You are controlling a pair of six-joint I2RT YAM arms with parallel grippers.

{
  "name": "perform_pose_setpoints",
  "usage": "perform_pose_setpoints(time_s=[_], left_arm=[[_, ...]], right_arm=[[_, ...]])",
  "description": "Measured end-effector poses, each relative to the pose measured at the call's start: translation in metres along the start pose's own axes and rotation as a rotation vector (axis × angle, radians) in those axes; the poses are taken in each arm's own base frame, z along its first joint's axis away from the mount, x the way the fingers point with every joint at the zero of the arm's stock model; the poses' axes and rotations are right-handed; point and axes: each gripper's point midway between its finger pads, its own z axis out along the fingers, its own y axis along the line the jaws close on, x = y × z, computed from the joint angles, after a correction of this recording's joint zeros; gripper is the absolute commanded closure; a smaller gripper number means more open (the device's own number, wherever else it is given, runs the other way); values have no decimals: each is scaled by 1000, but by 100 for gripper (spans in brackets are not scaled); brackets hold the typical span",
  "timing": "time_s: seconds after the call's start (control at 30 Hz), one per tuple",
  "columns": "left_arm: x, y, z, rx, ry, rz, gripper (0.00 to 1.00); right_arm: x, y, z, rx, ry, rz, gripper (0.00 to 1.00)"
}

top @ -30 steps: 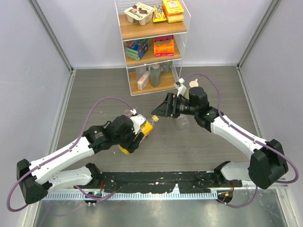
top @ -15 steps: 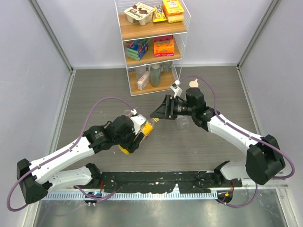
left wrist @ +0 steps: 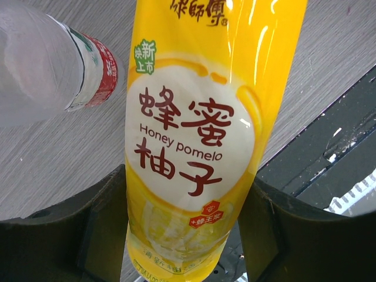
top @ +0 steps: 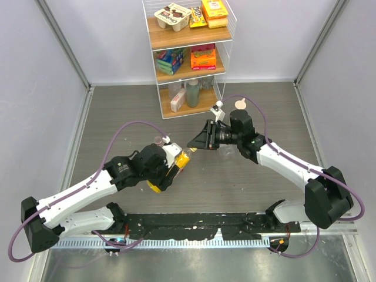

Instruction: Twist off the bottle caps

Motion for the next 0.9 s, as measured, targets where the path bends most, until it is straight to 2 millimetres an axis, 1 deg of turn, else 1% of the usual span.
perform_pose_setpoints(time_s=[0.23,0.4,0.53,0.67,0.8,0.9], left_arm=[[0,-1,0,3,-1,4,100],[-6,-6,-3,26,-22,8,100],[-16,-12,-10,55,-51,7,100],[-27,-23,-21,117,-78,6,100],[-38,-37,-34,196,-114,6,100],[-45,-49,-46,272,-144,8,100]], right_arm=[[1,3,-3,-9,-7,-15,98],[0,15,-12,-38,-33,-70,98],[-5,31,-21,-77,-72,-135,98],[-10,51,-32,-133,-112,-206,98],[-13,76,-47,-201,-150,-301,98],[-11,94,-60,-250,-167,-374,98]])
